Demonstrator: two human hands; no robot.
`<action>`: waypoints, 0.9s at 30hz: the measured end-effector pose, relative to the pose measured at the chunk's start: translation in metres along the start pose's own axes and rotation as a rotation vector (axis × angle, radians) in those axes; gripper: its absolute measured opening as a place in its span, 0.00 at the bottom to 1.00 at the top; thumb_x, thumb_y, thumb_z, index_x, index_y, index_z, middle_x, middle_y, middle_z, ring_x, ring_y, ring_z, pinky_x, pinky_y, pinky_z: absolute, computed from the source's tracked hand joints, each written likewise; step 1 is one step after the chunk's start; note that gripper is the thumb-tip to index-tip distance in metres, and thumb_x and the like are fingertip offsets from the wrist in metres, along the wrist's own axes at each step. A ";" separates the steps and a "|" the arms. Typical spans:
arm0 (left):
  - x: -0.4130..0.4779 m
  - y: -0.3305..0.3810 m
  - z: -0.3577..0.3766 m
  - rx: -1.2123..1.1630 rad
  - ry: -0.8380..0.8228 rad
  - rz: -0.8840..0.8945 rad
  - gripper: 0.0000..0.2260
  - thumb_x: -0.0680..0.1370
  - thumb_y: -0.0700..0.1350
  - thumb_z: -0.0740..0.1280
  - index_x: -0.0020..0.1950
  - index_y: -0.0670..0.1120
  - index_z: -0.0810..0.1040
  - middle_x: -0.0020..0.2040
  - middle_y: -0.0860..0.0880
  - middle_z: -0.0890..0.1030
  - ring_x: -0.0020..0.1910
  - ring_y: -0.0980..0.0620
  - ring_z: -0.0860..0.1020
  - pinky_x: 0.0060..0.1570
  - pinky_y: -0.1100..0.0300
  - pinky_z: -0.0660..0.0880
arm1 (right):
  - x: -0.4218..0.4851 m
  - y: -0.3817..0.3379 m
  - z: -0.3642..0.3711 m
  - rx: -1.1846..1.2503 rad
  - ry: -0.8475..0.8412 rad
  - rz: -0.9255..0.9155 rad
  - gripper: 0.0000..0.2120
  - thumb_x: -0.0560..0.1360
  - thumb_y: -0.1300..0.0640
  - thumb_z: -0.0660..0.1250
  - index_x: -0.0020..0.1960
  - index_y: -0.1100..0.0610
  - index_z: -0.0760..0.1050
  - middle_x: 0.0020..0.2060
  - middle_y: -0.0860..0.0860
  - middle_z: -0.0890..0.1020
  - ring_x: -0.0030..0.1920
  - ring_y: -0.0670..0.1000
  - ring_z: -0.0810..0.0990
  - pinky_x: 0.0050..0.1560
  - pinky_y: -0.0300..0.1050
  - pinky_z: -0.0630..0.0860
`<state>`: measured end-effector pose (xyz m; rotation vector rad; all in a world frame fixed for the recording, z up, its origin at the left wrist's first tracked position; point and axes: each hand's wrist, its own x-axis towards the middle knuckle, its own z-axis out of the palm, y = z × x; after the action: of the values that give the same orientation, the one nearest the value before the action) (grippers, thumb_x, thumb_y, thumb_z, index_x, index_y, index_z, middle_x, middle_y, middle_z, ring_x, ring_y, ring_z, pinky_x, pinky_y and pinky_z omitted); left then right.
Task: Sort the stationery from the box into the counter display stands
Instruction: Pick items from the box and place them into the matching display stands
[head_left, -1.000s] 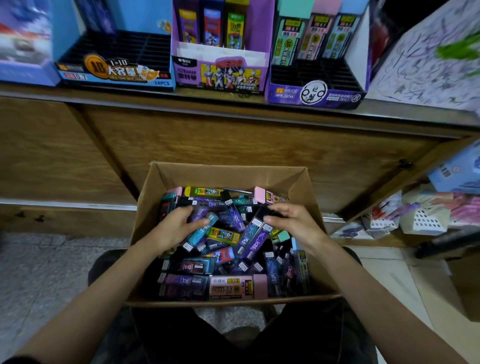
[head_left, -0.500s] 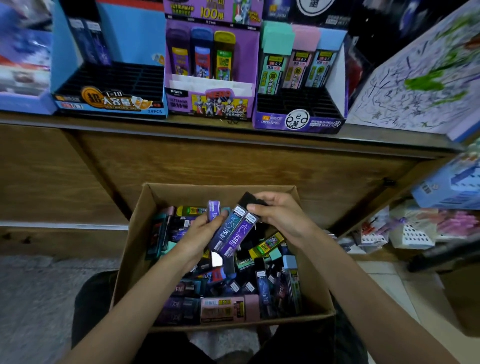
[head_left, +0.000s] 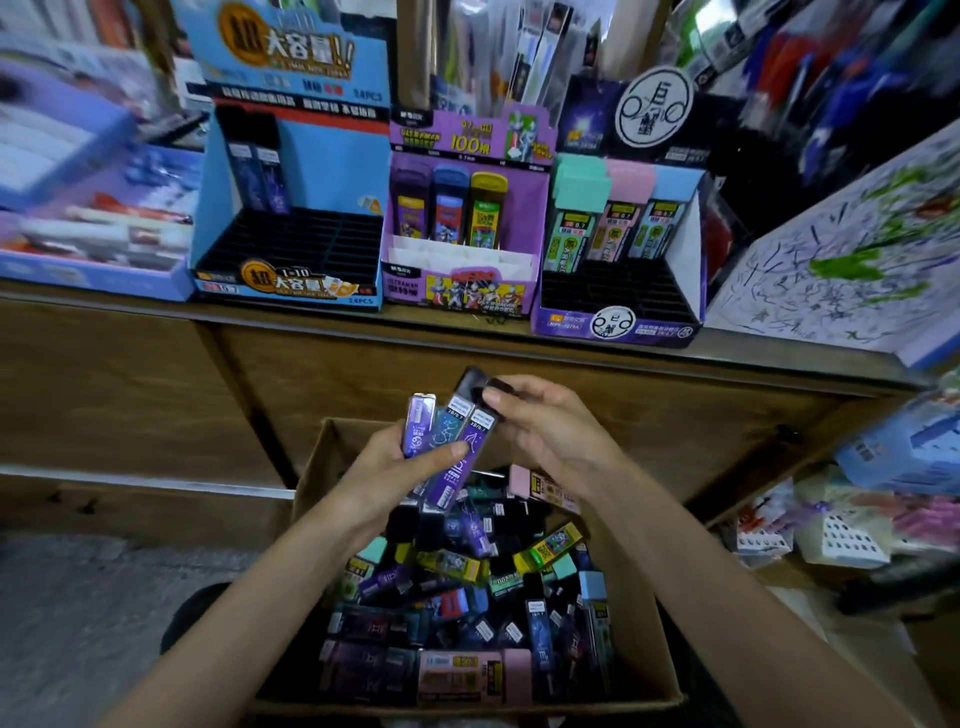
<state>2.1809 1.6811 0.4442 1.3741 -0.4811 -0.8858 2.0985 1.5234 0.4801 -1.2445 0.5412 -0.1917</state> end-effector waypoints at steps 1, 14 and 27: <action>0.001 0.005 -0.005 -0.004 0.017 0.014 0.16 0.67 0.47 0.72 0.53 0.46 0.79 0.47 0.48 0.85 0.46 0.52 0.83 0.40 0.66 0.77 | 0.002 -0.005 0.004 0.034 -0.015 -0.002 0.07 0.75 0.64 0.66 0.52 0.63 0.76 0.45 0.56 0.83 0.44 0.49 0.83 0.42 0.36 0.79; 0.008 0.077 -0.082 -0.022 0.360 0.228 0.08 0.72 0.42 0.70 0.50 0.44 0.77 0.40 0.49 0.84 0.38 0.55 0.82 0.36 0.65 0.77 | 0.044 -0.114 0.094 -0.269 -0.041 -0.268 0.06 0.75 0.67 0.66 0.51 0.62 0.77 0.38 0.52 0.81 0.32 0.44 0.80 0.35 0.35 0.79; 0.003 0.094 -0.161 -0.038 0.500 0.326 0.10 0.67 0.52 0.72 0.46 0.51 0.82 0.41 0.51 0.85 0.42 0.55 0.83 0.38 0.64 0.77 | 0.156 -0.176 0.172 -0.662 0.140 -0.635 0.10 0.73 0.66 0.69 0.55 0.64 0.78 0.39 0.50 0.80 0.41 0.50 0.79 0.44 0.43 0.79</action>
<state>2.3285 1.7764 0.5069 1.3734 -0.2854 -0.2679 2.3434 1.5455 0.6372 -2.0431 0.3145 -0.6757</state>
